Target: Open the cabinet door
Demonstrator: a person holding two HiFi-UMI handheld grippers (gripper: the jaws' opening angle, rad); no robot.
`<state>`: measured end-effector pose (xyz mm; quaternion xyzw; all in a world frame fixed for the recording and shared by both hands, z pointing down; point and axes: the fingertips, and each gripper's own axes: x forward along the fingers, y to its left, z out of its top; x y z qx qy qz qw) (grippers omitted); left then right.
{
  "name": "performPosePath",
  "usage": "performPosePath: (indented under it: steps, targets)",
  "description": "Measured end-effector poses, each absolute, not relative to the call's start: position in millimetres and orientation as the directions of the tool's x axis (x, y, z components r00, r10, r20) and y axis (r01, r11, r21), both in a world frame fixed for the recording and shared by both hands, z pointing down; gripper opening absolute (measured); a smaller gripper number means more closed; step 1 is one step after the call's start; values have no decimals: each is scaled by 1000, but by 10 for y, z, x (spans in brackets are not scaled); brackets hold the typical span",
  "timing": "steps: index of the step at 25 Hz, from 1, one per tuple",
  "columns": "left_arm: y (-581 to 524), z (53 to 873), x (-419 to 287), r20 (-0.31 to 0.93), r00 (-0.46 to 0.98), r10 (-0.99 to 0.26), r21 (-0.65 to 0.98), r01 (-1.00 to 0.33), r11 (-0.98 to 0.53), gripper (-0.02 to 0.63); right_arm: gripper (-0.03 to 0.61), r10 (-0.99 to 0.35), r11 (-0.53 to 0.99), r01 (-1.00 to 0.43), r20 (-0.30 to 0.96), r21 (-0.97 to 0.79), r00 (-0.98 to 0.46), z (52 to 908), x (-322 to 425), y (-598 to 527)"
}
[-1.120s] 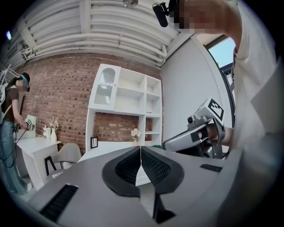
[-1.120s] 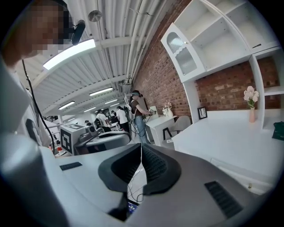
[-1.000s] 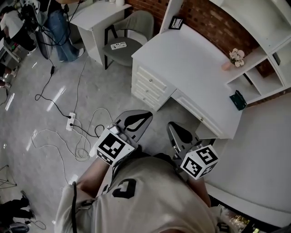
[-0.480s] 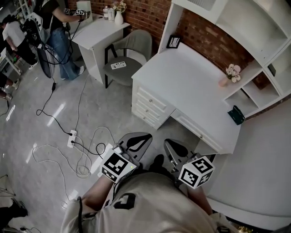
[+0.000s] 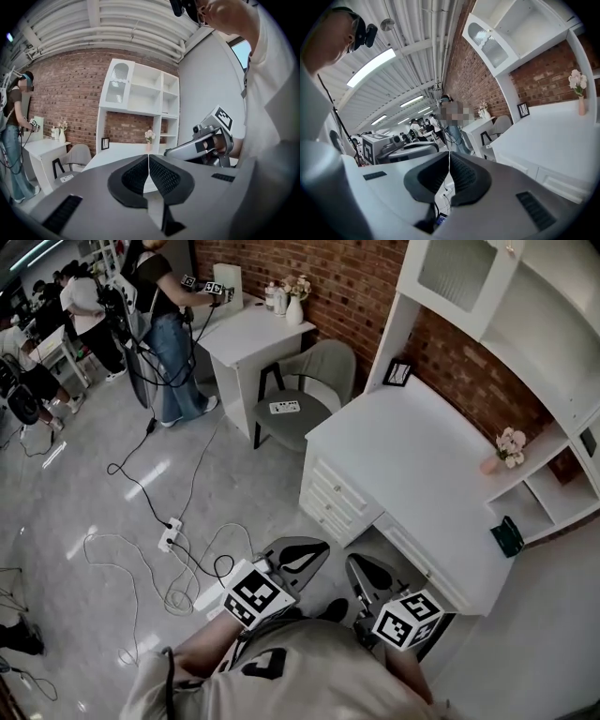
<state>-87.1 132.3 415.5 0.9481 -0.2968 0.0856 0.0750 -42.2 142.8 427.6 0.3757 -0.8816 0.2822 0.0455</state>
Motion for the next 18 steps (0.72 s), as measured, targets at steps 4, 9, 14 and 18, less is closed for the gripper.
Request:
performPosePath:
  steps: [4, 9, 14, 18]
  targets:
    - [1197, 4118, -734, 220, 798, -562, 81, -589, -804, 21, 28, -591, 609, -636, 263, -474, -762, 4242, -398, 1283]
    - [1083, 4092, -634, 244, 759, -603, 67, -634, -771, 21, 28, -527, 651, -577, 254, -493, -811, 4246, -369, 1142]
    - [1005, 4034, -476, 265, 721, -640, 41, -672, -740, 20, 28, -469, 697, -519, 232, -494, -852, 4191, -270, 1027]
    - [986, 4090, -211, 305, 709, -636, 12, -671, -741, 21, 28, -444, 719, -498, 230, -486, -866, 4212, -96, 997]
